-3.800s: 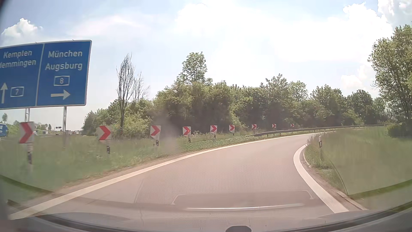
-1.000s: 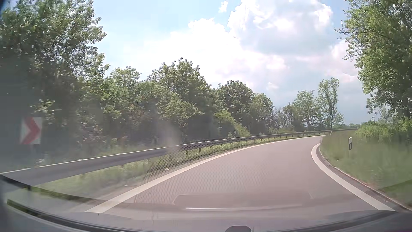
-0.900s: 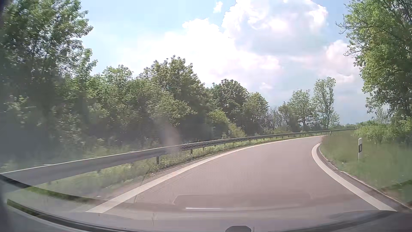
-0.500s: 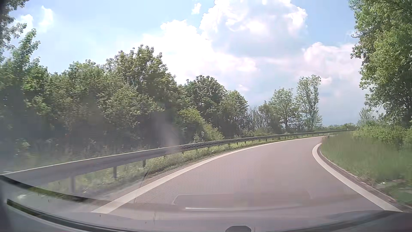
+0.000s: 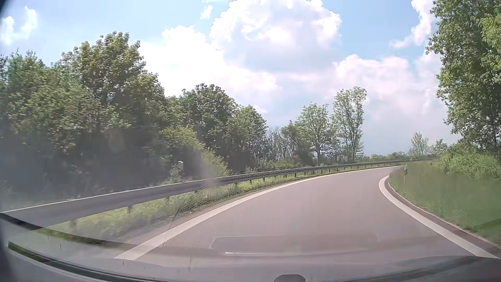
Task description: Follow the waypoints while adhering to traffic rules and regulations
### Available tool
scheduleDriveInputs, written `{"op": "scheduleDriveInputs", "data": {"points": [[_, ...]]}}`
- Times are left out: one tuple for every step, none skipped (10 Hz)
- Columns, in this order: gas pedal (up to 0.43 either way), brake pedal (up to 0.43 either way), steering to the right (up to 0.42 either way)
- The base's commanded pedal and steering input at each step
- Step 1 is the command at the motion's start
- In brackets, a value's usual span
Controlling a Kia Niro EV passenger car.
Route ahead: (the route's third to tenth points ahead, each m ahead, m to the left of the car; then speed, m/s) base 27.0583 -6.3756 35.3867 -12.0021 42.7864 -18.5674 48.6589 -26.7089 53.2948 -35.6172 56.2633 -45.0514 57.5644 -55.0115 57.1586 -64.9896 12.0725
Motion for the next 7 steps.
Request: {"op": "scheduleDriveInputs", "data": {"points": [[0.047,0.0,0.094],[0.047,0.0,0.094],[0.047,0.0,0.094],[0.047,0.0,0.094],[0.047,0.0,0.094],[0.039,0.0,0.094],[0.039,0.0,0.094]]}}
